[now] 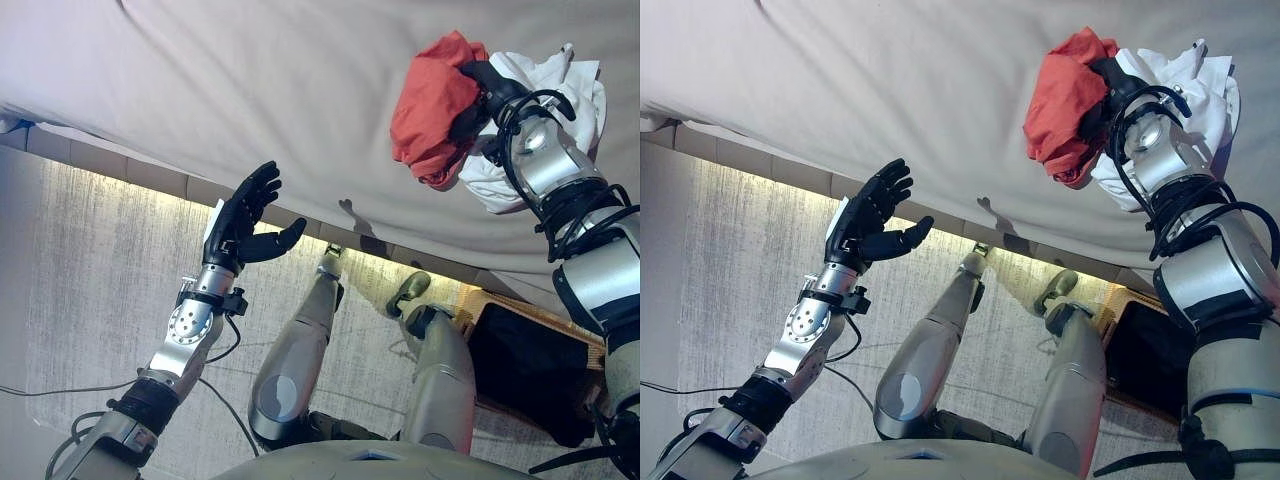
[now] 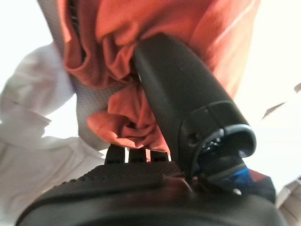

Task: Pick up the clothes from the bed and place them into the basket

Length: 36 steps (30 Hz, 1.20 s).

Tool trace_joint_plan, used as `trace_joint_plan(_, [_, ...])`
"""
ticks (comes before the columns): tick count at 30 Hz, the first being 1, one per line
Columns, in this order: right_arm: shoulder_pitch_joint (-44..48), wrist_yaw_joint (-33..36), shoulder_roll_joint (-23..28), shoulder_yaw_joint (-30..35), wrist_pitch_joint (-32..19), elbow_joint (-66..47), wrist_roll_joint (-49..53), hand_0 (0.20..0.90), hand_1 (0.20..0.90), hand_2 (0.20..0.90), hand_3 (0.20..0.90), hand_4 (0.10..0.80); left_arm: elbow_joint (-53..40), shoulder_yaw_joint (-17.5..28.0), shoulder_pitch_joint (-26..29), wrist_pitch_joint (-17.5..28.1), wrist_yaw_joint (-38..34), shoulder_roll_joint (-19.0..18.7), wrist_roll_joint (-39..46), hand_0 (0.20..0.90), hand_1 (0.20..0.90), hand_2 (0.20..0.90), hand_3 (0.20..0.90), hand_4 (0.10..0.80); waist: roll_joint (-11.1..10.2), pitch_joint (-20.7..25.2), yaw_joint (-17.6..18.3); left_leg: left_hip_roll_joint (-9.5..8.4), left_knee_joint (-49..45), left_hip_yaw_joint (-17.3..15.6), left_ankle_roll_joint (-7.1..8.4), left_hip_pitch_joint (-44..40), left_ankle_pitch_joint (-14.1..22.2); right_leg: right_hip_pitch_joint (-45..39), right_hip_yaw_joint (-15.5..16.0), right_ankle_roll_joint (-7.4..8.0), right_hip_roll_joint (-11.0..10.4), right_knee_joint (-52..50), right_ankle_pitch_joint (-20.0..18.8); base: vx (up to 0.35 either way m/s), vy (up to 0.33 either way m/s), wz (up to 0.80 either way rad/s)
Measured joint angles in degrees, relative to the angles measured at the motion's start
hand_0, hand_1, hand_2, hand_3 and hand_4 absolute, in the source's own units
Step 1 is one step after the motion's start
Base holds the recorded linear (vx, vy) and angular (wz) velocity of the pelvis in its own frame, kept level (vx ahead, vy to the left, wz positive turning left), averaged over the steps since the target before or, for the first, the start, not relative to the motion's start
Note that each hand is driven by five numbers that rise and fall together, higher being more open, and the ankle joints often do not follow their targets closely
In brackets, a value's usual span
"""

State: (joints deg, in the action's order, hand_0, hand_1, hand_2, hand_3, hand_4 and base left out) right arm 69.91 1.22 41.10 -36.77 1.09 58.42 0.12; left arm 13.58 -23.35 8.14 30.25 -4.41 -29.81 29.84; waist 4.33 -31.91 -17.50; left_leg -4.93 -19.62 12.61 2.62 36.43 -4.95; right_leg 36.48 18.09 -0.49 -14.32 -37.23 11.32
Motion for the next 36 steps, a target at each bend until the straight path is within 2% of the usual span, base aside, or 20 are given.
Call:
trace_joint_plan(5, [-2.52, 0.2, -1.7, 0.0, -0.47, 0.0, -0.02, 0.3, 0.3, 0.3, 0.2, 0.1, 0.07, -0.02, 0.04, -0.02, 0.05, 0.0, -0.01, 0.9, 0.9, 0.9, 0.9, 0.8, 0.01, -0.01, -0.39, 0.02, -0.16, -0.6, 0.06, -2.82, -0.02, -2.88, -0.12, 0.21, -0.16, 0.35, -0.15, 0.002, 0.001, -0.02])
trace_joint_plan(10, [-7.18, 0.04, -2.28, 0.08, -1.25, -0.04, 1.22, 0.3, 0.3, 0.3, 0.2, 0.1, 2.0, -0.08, 0.94, -0.2, 0.18, 0.0, -0.11, 0.9, 0.9, 0.9, 0.9, 0.8, -0.01, -0.03, -0.46, 0.59, 0.77, -2.11, -1.0, -10.51, 1.21, -10.97, -0.68, 0.27, 0.44, 3.86, -0.19, 0.026, 0.007, -0.16])
trace_joint_plan(15, [-7.96, -0.44, -2.01, 3.76, -2.72, -0.09, 4.59, 0.3, 0.3, 0.3, 0.2, 0.1, 7.23, -0.05, 1.37, -1.35, -0.05, 0.11, -0.32, 0.9, 0.9, 0.9, 0.9, 0.8, -0.09, -0.02, 1.08, 1.98, 6.06, -4.86, -1.13, -19.88, 1.54, -19.27, -3.28, 1.36, 2.5, 10.87, -1.75, 0.015, 0.019, -0.33])
trace_joint_plan(18, [-8.73, -0.88, -1.13, 7.38, -3.72, -0.27, 6.79, 0.3, 0.3, 0.3, 0.2, 0.1, 10.43, 0.39, 0.49, -2.8, -0.22, 0.48, -0.67, 0.9, 0.9, 0.9, 0.9, 0.8, -0.49, 0.21, 2.59, 2.93, 10.19, -6.18, -1.23, -25.86, 1.5, -24.82, -4.44, 1.36, 3.3, 16.08, -1.79, 0.108, 0.014, -0.29])
trace_joint_plan(21, [-9.16, -2.14, 1.05, 9.76, -3.97, -1.41, 7.84, 0.3, 0.3, 0.3, 0.2, 0.1, 12.13, 1.31, -0.06, -4.07, -0.22, 1.61, -0.78, 0.9, 0.9, 0.9, 0.9, 0.8, -0.87, 0.35, 3.82, 3.39, 13.05, -8.13, -1.8, -29.9, 1.11, -28.8, -5.74, 2.6, 4.4, 20.56, -3.17, 0.111, 0.019, -0.31])
trace_joint_plan(22, [-9.25, -2.26, 1.26, 9.91, -3.97, -1.47, 7.91, 0.3, 0.3, 0.3, 0.2, 0.1, 12.36, 1.58, -0.39, -4.36, -0.23, 1.74, -0.77, 0.9, 0.9, 0.9, 0.9, 0.8, -1.19, 0.43, 3.89, 3.36, 13.56, -8.65, -1.82, -30.84, 1.12, -29.38, -6.28, 2.92, 4.48, 21.13, -3.57, 0.132, 0.023, -0.41])
trace_joint_plan(25, [-11.65, -3.48, 2.22, 12.76, -4.03, -5.01, 9.27, 0.3, 0.3, 0.3, 0.2, 0.1, 14.43, 4.5, -1.97, -5.36, -0.17, 2.11, -0.66, 0.9, 0.9, 0.9, 0.9, 0.8, -4.26, 2.14, 5.68, 3.28, 16.45, -11.07, -2.51, -34.82, 1.11, -33.03, -8.02, 4.34, 4.9, 25.59, -7.75, 0.079, 0.003, -0.29])
trace_joint_plan(27, [-12.15, -4.32, 3.44, 14.64, -4.07, -6.24, 11.57, 0.3, 0.3, 0.3, 0.2, 0.1, 15.42, 6.23, -1.93, -6.41, -0.17, 2.13, -0.53, 0.9, 0.9, 0.9, 0.9, 0.8, -6.23, 3.29, 7.09, 3.84, 17.35, -12.21, -2.48, -36.79, 1.03, -35.74, -8.32, 4.43, 5.76, 29.06, -10.12, 0.096, 0.004, -0.31])
trace_joint_plan(30, [-13.53, -5.59, 6.35, 18.28, -4.06, -8.04, 13.75, 0.3, 0.3, 0.3, 0.2, 0.1, 15.52, 6.33, -2.14, -7.1, 0.47, 2.62, -0.55, 0.9, 0.9, 0.9, 0.9, 0.8, -7.03, 4.16, 8.38, 3.88, 19.24, -13.46, -2.46, -41.02, 1.01, -40.5, -8.92, 4.36, 6.2, 33.54, -11.62, 0.062, 0.007, -0.25])
trace_joint_plan(31, [-14.66, -5.85, 7.72, 19.36, -4.13, -9.21, 14.72, 0.3, 0.3, 0.3, 0.2, 0.1, 15.53, 6.44, -2.61, -7.16, 0.91, 2.7, -0.53, 0.9, 0.9, 0.9, 0.9, 0.8, -7.77, 6.15, 9.0, 3.82, 20.06, -14.22, -2.46, -41.33, 1.02, -40.88, -9.43, 4.81, 6.26, 35.22, -11.97, 0.015, -0.007, -0.22])
trace_joint_plan(36, [-20.57, -7.19, 12.88, 24.78, -4.49, -12.52, 16.8, 0.3, 0.3, 0.3, 0.2, 0.1, 19.94, 8.16, -2.54, -7.23, 2.48, 3.97, -0.4, 0.9, 0.9, 0.9, 0.9, 0.8, -10.22, 11.97, 12.58, 4.16, 22.6, -17.24, -2.46, -44.07, 1.02, -43.8, -11.61, 4.5, 7.13, 41.18, -14.28, 0.001, -0.019, -0.31])
